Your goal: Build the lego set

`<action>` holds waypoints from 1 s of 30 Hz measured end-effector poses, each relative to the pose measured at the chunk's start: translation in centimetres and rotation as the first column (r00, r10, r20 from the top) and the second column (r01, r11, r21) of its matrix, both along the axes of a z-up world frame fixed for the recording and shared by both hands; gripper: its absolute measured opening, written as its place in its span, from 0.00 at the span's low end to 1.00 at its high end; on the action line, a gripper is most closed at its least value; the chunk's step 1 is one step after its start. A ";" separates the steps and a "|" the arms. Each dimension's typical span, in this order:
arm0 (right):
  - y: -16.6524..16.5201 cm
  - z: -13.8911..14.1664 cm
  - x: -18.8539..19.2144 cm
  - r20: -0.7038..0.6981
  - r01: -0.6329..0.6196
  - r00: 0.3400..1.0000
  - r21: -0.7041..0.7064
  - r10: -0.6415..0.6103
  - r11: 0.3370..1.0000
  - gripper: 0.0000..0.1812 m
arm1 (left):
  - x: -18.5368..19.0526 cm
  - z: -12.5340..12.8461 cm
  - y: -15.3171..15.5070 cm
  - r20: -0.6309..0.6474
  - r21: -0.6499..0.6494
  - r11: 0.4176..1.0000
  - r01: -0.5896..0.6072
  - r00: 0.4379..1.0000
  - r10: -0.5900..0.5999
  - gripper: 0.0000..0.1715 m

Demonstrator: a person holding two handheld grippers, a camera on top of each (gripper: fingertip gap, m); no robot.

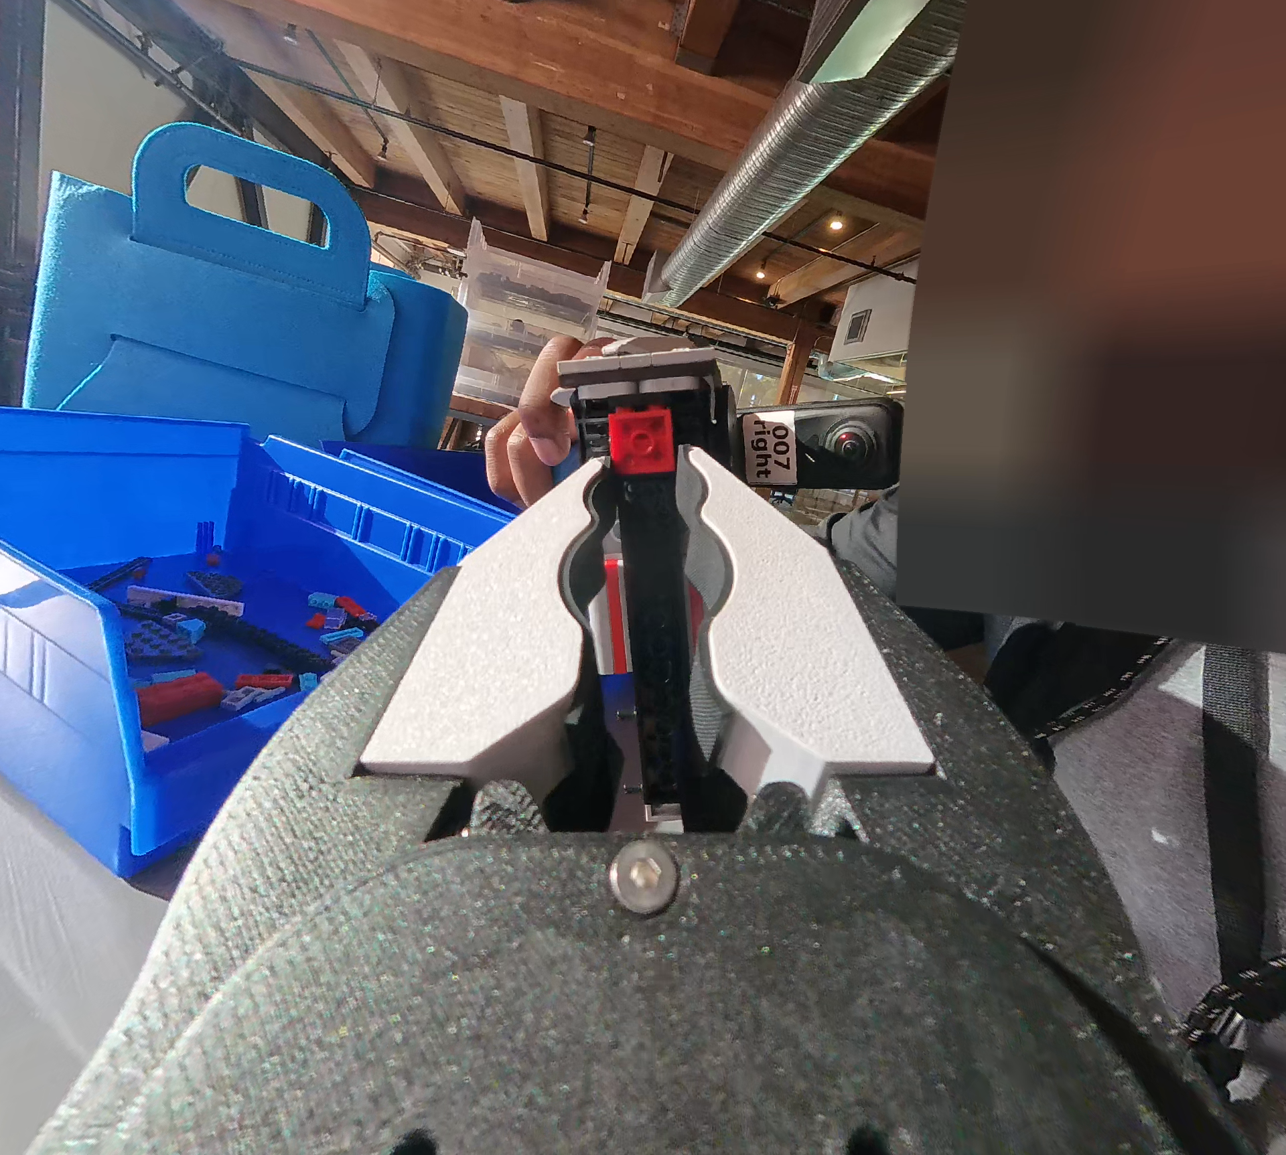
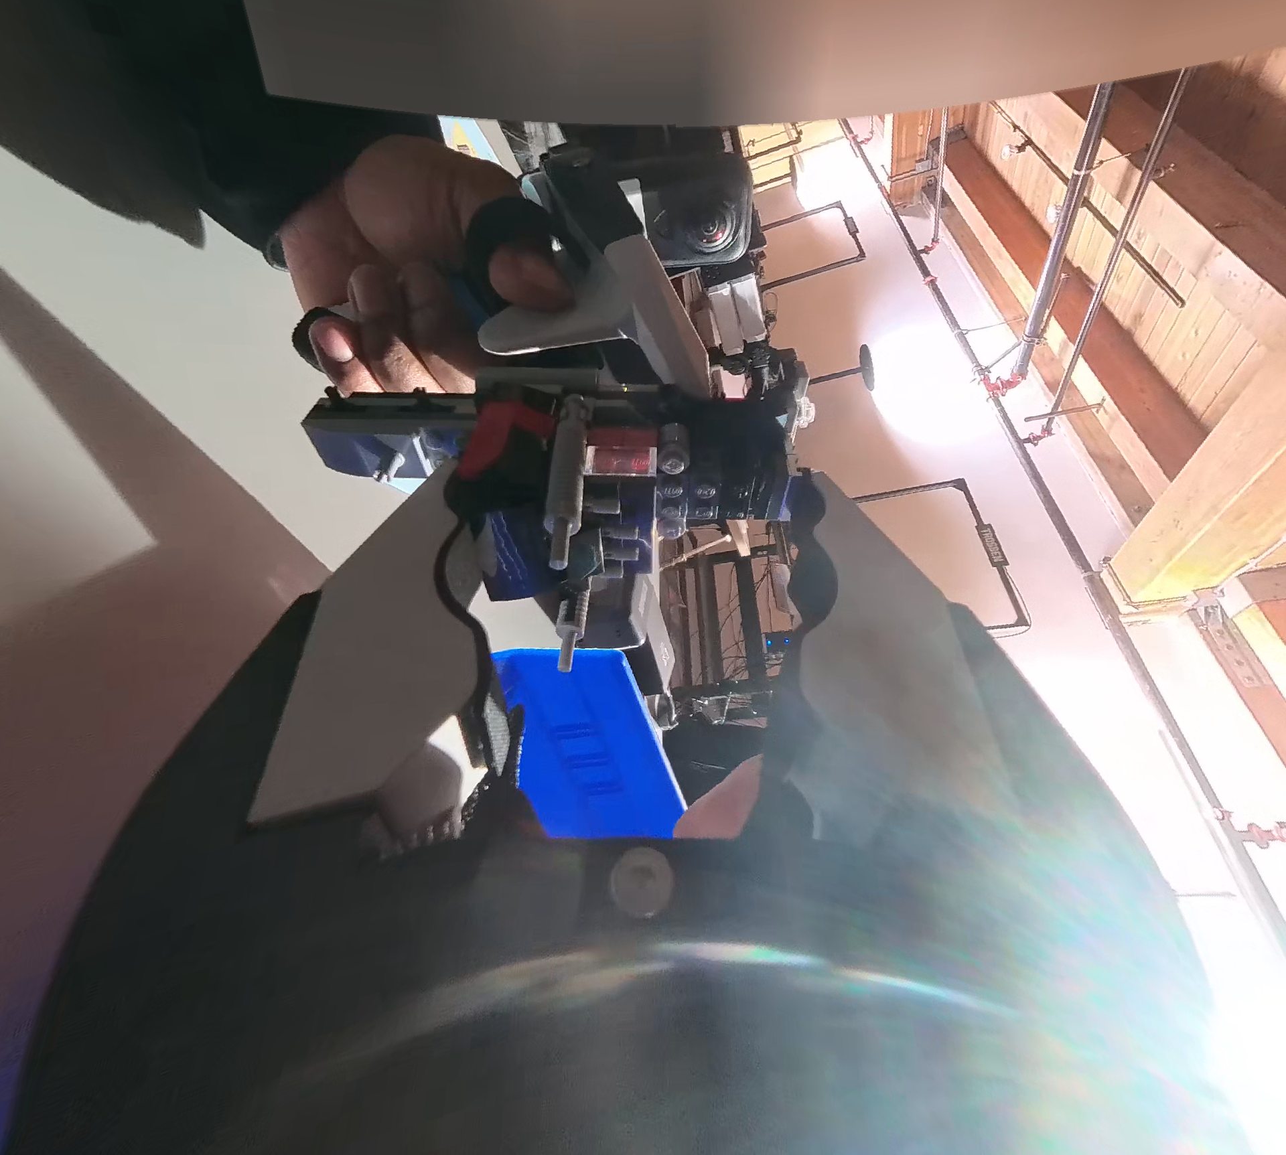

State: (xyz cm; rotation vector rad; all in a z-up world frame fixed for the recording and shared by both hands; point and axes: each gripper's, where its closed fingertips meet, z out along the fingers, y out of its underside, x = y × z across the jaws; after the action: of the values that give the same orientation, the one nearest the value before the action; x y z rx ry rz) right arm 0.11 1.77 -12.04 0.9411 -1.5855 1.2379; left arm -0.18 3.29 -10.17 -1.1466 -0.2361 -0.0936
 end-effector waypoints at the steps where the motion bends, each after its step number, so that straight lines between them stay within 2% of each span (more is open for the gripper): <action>1: 0.0 0.0 0.0 0.003 0.001 1.000 0.001 -0.001 1.000 0.52 | 0.0 0.0 0.0 0.004 0.002 1.000 0.000 1.000 0.000 0.10; 22: -0.1 -0.9 -0.1 0.027 0.003 1.000 0.040 -0.004 0.999 0.53 | -0.3 -0.5 0.3 0.050 0.004 1.000 0.020 0.999 -0.021 0.10; 30: 0.1 -0.2 -0.5 0.008 0.015 1.000 0.004 -0.015 1.000 0.50 | -0.6 -0.2 -0.1 0.044 0.016 1.000 -0.001 0.999 0.000 0.10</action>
State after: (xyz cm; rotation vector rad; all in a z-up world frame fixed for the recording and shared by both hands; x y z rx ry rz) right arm -0.40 1.92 -12.25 0.9260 -1.5991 1.2305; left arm -0.77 3.18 -10.33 -1.1295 -0.2743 -0.1203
